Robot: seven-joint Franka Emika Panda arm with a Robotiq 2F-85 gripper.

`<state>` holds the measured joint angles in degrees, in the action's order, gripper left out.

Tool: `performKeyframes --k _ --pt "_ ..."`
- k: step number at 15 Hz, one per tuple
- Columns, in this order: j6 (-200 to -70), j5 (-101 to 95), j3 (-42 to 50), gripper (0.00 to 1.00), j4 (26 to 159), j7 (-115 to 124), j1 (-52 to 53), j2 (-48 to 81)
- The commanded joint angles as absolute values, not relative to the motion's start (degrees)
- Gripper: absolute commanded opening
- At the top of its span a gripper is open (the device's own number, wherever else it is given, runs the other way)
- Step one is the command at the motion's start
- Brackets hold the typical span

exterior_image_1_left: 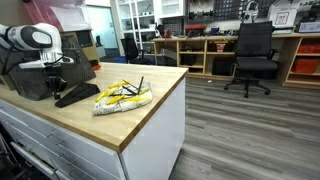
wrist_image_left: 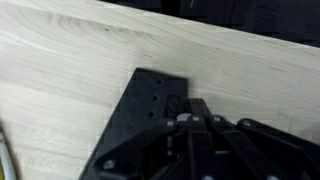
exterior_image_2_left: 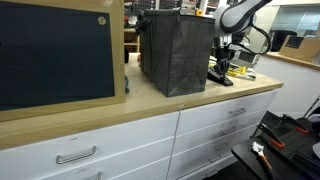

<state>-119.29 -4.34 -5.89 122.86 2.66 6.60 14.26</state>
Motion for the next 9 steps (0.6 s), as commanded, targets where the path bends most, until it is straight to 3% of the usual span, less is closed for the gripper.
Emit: performKeyframes --k 1,9 --pt "-119.4 -6.16 -5.15 0.0 123.3 1.67 6.34 12.96" --pt "-118.15 1.19 -6.97 0.0 123.48 -5.55 5.37 9.43"
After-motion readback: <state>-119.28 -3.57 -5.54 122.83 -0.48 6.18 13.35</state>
